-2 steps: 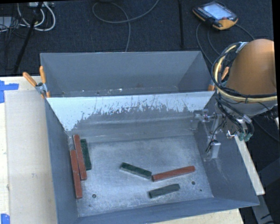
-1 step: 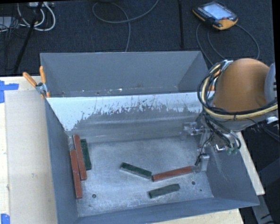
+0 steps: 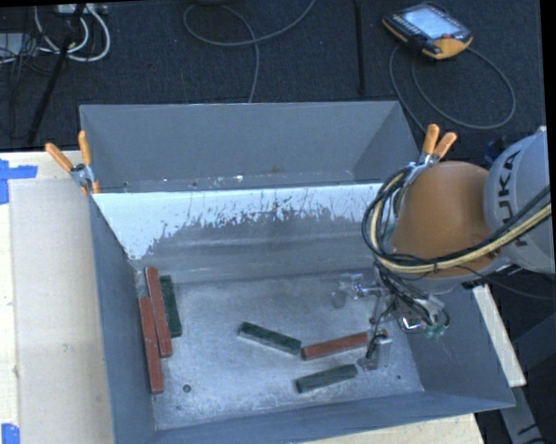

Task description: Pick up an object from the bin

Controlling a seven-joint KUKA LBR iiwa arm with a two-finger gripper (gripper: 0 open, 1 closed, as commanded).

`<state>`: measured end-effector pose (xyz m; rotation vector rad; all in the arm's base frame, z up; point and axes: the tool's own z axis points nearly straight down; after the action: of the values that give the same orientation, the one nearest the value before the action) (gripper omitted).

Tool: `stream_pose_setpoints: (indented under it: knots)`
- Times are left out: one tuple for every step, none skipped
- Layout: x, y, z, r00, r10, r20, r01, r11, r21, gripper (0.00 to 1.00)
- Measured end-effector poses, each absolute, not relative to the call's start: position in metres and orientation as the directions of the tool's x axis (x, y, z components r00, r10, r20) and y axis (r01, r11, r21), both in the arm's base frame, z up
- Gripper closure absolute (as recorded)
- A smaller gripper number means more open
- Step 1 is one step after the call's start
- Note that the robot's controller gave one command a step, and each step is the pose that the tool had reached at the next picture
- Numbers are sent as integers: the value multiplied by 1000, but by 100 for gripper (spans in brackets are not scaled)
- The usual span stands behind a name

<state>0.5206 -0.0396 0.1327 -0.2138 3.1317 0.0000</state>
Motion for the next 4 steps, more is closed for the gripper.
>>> stream_pose_setpoints:
  knots:
    - [496,-28,88,-985,-174,3,-174,985,1,0]
    - [557,-21,70,-965,-262,-1,-262,965,0,100]
    - [557,-21,70,-965,-262,-1,-262,965,0,100]
    - [553,-25,102,-943,-334,5,-334,943,3,100]
